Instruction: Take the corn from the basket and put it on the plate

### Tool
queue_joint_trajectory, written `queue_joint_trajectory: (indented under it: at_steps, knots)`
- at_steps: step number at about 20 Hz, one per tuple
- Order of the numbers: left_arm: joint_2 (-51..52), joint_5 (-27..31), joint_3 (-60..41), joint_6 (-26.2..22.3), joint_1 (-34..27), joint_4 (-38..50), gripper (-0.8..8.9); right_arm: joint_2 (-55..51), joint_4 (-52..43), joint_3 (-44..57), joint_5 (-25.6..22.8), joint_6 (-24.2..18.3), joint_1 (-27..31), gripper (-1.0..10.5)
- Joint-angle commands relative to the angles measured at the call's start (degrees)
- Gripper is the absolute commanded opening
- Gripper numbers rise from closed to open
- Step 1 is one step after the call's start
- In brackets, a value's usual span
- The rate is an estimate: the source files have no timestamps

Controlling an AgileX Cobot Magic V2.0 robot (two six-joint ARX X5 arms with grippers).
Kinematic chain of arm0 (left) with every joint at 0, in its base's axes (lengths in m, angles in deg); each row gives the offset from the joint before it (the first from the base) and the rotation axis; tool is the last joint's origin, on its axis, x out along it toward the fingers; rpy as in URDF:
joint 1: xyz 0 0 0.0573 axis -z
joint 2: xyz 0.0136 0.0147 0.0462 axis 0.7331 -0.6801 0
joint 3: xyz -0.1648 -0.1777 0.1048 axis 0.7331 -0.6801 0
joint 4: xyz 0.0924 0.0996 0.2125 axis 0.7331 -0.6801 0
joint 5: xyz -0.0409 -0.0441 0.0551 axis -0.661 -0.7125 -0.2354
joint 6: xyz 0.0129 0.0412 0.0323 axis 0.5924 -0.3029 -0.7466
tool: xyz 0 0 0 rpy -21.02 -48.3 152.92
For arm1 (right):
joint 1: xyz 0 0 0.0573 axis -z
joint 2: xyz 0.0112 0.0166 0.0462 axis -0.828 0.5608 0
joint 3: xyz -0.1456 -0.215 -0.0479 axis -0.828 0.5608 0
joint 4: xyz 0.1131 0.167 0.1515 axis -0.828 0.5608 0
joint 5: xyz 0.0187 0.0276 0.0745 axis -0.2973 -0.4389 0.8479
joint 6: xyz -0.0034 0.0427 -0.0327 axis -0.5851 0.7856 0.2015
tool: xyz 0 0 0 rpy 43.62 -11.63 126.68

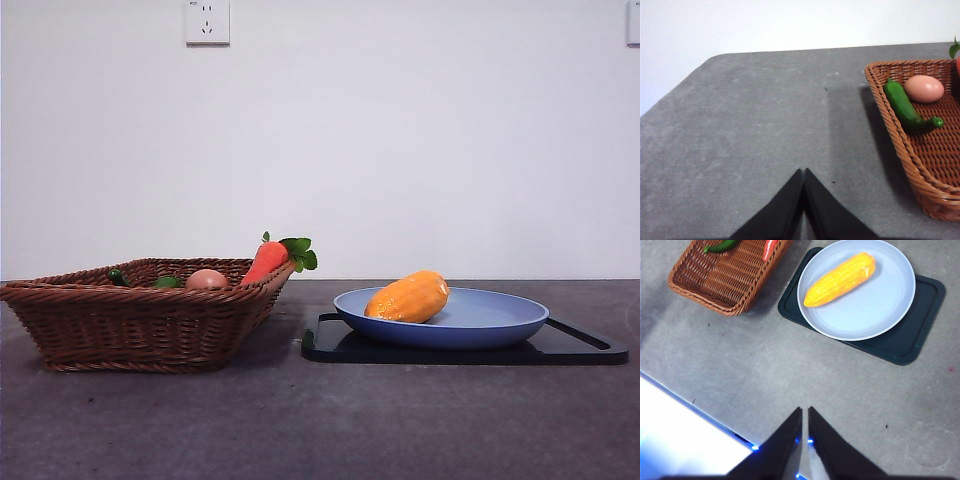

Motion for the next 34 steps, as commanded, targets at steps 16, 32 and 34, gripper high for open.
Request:
queue_joint_trajectory:
  at_steps: [16, 32, 34]
  knots:
    - [0.1, -0.1, -1.5, 1.8, -0.2, -0.5, 0.04, 0.4, -0.6, -1.1, 0.0, -0.1, -0.2, 0.0]
    - [0.1, -0.1, -1.5, 1.8, -0.2, -0.5, 0.04, -23.7, -48.9, 32.4, 1.9, -9.5, 19.2, 0.0]
    - [0.1, -0.1, -1.5, 1.8, -0.2, -0.5, 0.04, -29.4, -59.7, 42.7, 1.0, -9.7, 20.2, 0.0]
